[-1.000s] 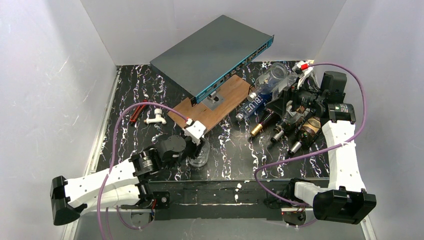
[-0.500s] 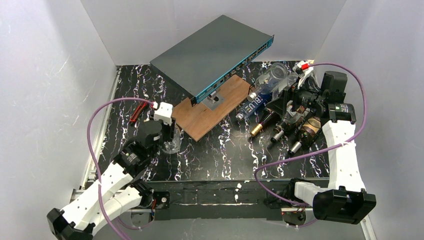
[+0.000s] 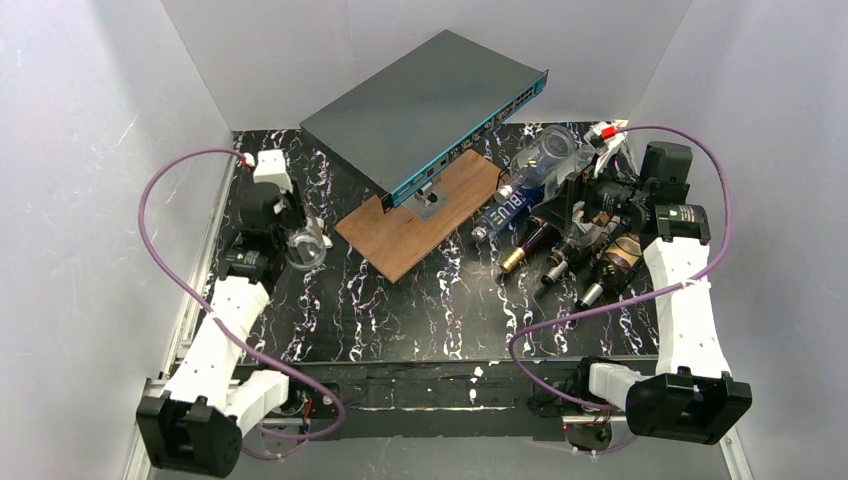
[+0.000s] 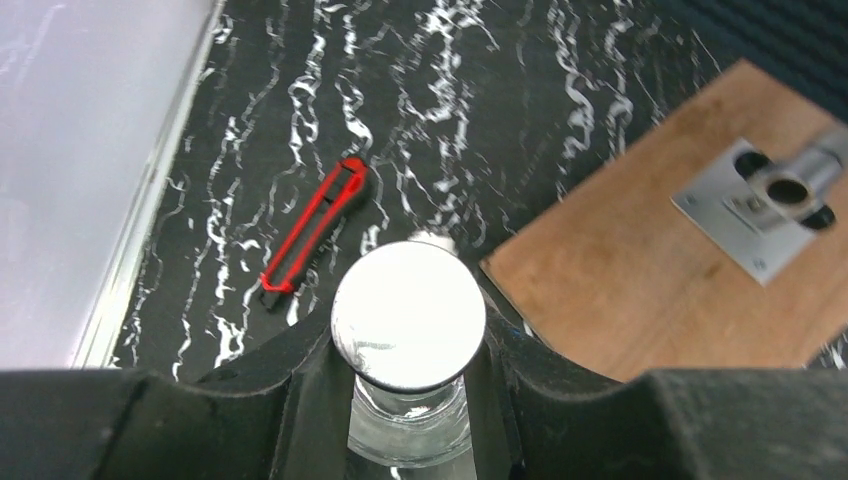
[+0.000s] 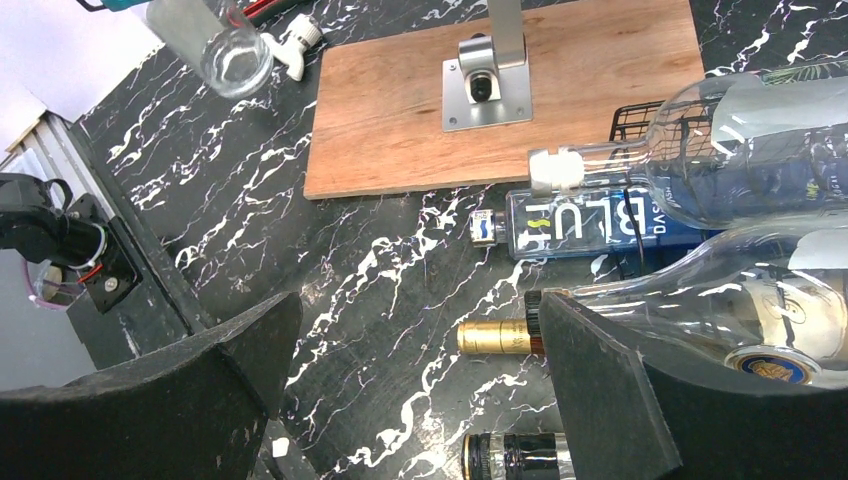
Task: Take the wine bottle off the wine rack
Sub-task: Pick up the wine bottle from the center of the board, then place the wine bottle at the center of the board.
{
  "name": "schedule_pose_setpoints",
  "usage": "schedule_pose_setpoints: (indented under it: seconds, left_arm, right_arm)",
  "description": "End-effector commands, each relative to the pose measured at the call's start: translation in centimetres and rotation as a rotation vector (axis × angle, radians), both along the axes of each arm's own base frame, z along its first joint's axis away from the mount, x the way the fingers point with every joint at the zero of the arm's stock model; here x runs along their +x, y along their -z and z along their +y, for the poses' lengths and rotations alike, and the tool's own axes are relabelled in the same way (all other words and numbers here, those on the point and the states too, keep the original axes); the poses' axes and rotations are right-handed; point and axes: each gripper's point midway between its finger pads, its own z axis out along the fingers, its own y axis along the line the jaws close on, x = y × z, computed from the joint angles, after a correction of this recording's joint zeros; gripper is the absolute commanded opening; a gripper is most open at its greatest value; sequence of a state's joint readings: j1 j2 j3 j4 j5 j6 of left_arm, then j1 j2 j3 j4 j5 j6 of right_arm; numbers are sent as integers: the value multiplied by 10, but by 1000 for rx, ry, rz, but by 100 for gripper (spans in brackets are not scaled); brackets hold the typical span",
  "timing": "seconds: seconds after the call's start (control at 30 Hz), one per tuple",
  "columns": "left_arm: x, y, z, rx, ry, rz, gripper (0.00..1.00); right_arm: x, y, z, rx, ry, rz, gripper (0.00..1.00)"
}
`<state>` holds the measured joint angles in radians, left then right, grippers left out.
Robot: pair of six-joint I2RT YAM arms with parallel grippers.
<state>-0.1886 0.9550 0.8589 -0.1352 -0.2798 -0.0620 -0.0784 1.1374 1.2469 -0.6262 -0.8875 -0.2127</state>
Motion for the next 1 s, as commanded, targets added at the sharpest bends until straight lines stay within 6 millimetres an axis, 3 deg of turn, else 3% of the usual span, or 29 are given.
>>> schedule_pose_setpoints:
  seconds: [0.0,0.27,0.33,0.6,0.97]
  left_arm:
    - [37,-107,20,-93,-70,-326,0]
    - [90,-126,55,-84,-166,-365,0]
    - [104,-128,72,-80,-194,-371,0]
    - [167,-139,77,-47,-114,-417,0]
    - [232,-120,89,-59,-39,-394,0]
  right_arm:
    - [0,-14,0,8,-16,-47,98]
    - [-2,-15,1,8,-21,-48,98]
    - [-2,-16,0,7,-21,-48,98]
    - [-1,-12,-2,4,-18,-35,98]
    - [6,0,-9,5,4,4,98]
